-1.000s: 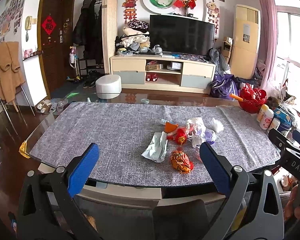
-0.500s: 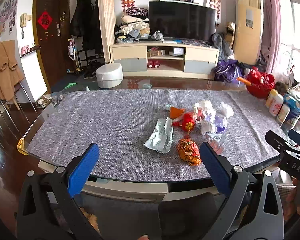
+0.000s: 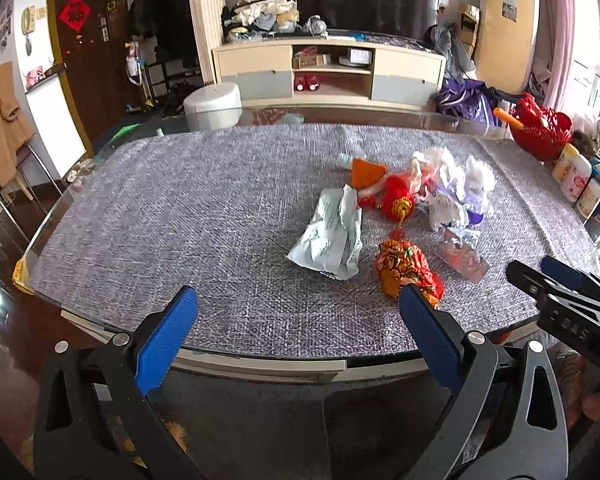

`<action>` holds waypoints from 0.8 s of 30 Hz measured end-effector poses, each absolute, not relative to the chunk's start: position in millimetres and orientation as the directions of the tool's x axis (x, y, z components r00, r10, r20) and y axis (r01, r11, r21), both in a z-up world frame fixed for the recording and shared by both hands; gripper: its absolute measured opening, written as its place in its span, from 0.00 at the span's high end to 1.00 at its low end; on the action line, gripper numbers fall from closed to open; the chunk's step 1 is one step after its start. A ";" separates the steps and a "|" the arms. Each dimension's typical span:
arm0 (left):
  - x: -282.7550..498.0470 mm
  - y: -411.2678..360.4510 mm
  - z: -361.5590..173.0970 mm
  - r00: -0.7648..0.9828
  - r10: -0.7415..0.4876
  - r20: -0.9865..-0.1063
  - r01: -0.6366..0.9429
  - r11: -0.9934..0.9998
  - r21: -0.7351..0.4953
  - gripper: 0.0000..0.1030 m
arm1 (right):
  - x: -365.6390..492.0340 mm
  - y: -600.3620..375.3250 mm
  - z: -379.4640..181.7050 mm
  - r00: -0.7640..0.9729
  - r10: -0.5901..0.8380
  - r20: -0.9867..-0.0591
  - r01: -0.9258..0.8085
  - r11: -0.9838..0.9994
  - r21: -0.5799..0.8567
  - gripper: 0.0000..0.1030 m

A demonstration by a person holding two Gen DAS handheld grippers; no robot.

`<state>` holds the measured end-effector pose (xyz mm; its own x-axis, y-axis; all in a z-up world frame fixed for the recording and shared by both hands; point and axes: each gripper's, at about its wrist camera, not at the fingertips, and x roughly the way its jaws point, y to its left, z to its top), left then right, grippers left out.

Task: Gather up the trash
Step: 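Grasp the orange-red candy wrapper with the left tool while the right tool grasps the clear blister pack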

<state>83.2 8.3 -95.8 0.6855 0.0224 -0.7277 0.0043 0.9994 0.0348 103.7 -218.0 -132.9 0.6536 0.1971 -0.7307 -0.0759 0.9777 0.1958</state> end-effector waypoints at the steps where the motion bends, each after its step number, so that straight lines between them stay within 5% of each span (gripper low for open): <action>1: 85.7 8.4 -98.9 0.681 0.021 -0.732 0.008 0.999 0.036 0.08 | 107.3 -213.1 -135.7 0.648 0.204 -0.734 -0.089 0.977 0.193 0.39; 6: 94.7 6.5 -110.0 0.663 -0.013 -0.748 0.025 1.000 0.004 0.08 | 124.0 -199.4 -151.4 0.611 0.228 -0.759 -0.130 0.974 0.187 0.55; 16: 112.1 -13.1 -125.5 0.638 -0.132 -0.759 0.110 0.991 -0.080 0.08 | 139.4 -206.4 -172.1 0.578 0.255 -0.775 -0.131 0.966 0.221 0.57; 18: 118.4 -18.2 -131.3 0.620 -0.171 -0.766 0.130 0.985 -0.114 0.09 | 138.3 -209.2 -171.8 0.585 0.247 -0.772 -0.133 0.969 0.209 0.72; 24: 132.7 -33.4 -144.7 0.581 -0.211 -0.786 0.172 0.976 -0.135 0.26 | 130.3 -228.9 -167.5 0.605 0.243 -0.758 -0.115 0.969 0.219 0.79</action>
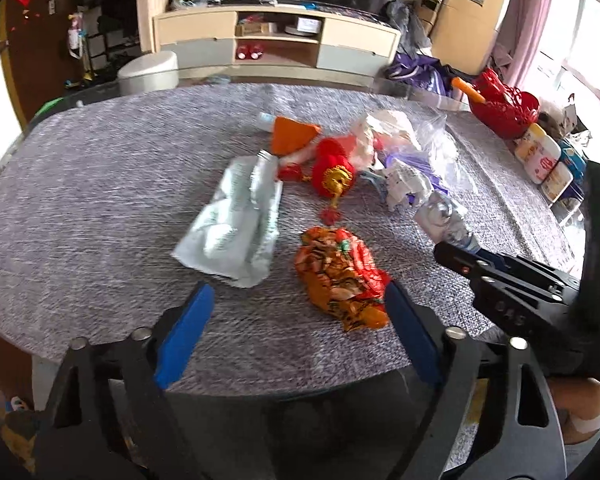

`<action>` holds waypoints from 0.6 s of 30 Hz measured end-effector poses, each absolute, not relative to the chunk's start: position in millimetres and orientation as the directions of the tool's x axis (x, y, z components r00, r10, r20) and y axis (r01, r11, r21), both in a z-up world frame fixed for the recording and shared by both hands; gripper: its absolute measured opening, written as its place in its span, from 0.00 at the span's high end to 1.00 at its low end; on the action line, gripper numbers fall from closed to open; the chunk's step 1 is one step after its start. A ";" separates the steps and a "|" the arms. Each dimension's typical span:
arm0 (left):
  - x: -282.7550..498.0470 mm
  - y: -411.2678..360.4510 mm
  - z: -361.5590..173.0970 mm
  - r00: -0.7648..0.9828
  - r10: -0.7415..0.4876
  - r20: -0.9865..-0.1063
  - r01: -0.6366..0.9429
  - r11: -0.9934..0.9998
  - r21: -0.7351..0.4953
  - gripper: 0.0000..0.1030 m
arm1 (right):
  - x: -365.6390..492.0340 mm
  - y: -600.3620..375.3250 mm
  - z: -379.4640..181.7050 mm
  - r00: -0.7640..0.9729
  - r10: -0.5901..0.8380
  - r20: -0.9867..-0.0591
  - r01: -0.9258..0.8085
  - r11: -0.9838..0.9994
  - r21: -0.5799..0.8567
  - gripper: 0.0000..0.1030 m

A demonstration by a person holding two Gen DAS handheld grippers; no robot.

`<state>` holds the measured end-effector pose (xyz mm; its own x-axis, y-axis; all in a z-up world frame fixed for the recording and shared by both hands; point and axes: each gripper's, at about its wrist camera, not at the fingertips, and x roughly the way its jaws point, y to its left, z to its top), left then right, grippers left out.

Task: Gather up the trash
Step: 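Grasp the orange-red candy wrapper with the left tool while the right tool grasps the clear blister pack, then lower both held items into the grey bin under the table and open both tools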

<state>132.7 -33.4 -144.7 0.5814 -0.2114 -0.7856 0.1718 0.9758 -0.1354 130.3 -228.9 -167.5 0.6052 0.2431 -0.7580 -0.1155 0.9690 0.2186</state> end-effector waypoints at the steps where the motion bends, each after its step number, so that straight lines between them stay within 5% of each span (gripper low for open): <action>1: 136.1 -36.9 -148.1 0.571 -0.223 -0.790 0.180 0.973 -0.144 0.31 | 127.6 -232.1 -165.8 0.610 0.239 -0.756 -0.112 0.970 0.217 0.79; 9: 152.0 -62.4 -167.6 0.525 -0.249 -0.814 0.219 0.964 -0.153 0.37 | 120.4 -232.5 -154.7 0.630 0.241 -0.738 -0.128 0.970 0.208 0.79; 12: 152.6 -64.8 -170.7 0.533 -0.227 -0.815 0.218 0.968 -0.127 0.57 | 120.2 -233.3 -153.7 0.631 0.238 -0.739 -0.128 0.971 0.203 0.79; 18: 136.0 -54.7 -156.0 0.548 -0.254 -0.797 0.229 0.962 -0.149 0.63 | 112.1 -228.9 -146.1 0.635 0.237 -0.735 -0.127 0.971 0.203 0.79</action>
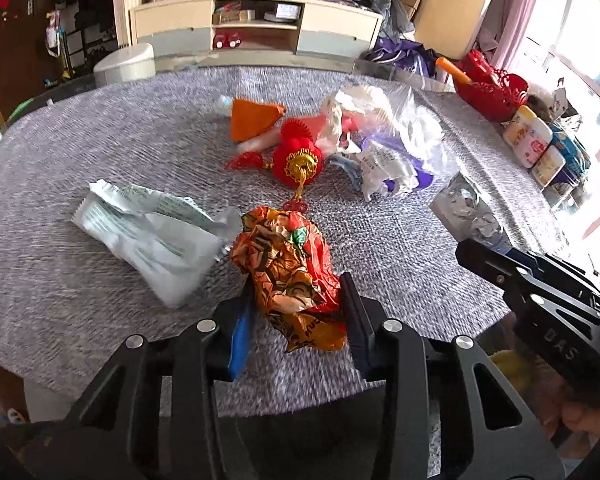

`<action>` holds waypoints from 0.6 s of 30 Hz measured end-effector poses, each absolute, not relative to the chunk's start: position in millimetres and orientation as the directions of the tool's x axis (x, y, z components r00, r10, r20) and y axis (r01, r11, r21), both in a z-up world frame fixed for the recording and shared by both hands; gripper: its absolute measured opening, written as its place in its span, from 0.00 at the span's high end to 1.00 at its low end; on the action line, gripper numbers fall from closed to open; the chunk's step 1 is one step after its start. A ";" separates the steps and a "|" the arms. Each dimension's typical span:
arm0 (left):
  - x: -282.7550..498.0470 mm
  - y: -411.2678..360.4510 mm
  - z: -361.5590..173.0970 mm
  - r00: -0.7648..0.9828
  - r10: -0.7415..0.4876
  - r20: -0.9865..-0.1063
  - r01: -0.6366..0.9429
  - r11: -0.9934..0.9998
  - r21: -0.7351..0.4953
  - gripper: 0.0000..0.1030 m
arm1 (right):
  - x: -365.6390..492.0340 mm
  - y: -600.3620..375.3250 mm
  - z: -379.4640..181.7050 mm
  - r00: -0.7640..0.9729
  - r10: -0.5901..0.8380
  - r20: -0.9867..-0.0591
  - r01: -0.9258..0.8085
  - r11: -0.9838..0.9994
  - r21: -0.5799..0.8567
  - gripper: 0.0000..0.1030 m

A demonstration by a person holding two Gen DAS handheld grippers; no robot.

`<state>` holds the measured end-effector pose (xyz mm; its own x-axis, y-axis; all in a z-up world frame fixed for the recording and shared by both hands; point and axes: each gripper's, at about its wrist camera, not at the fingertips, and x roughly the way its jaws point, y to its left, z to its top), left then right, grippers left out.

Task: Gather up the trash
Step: 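Lower both held items into the grey bin under the table and open both tools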

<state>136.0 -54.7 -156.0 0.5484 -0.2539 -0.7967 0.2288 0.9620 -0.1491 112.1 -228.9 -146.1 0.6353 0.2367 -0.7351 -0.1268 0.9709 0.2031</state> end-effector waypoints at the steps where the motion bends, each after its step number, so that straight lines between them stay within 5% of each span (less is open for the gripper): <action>1: 132.0 -53.3 -151.2 0.555 -0.257 -0.791 0.232 0.961 -0.150 0.64 | 109.3 -226.3 -142.3 0.639 0.238 -0.731 -0.129 0.971 0.203 0.79; 11: 73.2 -43.4 -92.7 0.635 -0.275 -0.722 0.256 0.957 -0.139 0.64 | 60.5 -226.6 -108.2 0.692 0.199 -0.694 -0.101 0.979 0.180 0.79; 18: 32.3 -50.7 -99.8 0.589 -0.320 -0.742 0.293 0.940 -0.173 0.64 | 23.2 -223.9 -116.9 0.647 0.264 -0.715 -0.124 0.962 0.243 0.79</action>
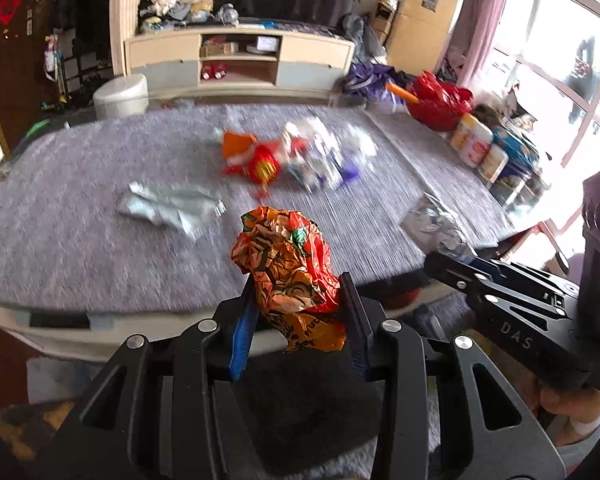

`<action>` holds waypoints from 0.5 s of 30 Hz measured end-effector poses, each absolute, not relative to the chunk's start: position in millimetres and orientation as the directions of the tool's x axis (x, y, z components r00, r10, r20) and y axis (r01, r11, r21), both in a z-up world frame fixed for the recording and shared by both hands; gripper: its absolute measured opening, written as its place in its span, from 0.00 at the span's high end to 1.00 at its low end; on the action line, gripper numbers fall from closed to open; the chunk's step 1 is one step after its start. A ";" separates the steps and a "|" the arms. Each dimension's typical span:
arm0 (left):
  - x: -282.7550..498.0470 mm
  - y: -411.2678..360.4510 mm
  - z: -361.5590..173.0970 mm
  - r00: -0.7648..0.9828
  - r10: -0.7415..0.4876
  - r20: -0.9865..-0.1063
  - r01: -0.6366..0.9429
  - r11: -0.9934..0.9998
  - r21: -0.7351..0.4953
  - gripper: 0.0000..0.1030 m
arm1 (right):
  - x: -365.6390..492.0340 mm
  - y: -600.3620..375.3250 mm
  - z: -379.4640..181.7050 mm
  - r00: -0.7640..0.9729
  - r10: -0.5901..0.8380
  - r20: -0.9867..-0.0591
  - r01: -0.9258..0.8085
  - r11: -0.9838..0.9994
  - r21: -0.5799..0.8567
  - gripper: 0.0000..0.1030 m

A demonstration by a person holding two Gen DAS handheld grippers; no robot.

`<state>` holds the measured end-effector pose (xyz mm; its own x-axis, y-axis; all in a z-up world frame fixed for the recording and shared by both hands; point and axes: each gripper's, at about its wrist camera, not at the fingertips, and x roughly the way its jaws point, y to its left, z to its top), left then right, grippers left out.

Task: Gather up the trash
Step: 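Lower both held items into the grey bin under the table and open both tools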

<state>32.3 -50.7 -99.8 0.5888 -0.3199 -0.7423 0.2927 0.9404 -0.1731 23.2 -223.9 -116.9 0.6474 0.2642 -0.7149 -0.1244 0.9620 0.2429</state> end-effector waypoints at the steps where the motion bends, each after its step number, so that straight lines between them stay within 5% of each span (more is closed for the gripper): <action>1: 26.0 -52.6 -105.8 0.574 -0.321 -0.753 0.298 0.939 -0.173 0.64 | 19.6 -223.2 -120.8 0.636 0.273 -0.722 -0.125 0.959 0.253 0.79; 15: -7.4 -51.8 -203.6 0.369 -0.316 -0.874 0.275 0.935 -0.223 0.64 | -0.3 -205.5 -211.8 0.397 0.349 -0.849 -0.112 0.936 0.333 0.78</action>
<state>-7.4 -51.8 -203.6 0.3694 -0.3165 -0.8737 0.2746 0.9354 -0.2227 -0.3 -205.5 -211.8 0.3968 0.3493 -0.8489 -0.1121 0.9363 0.3329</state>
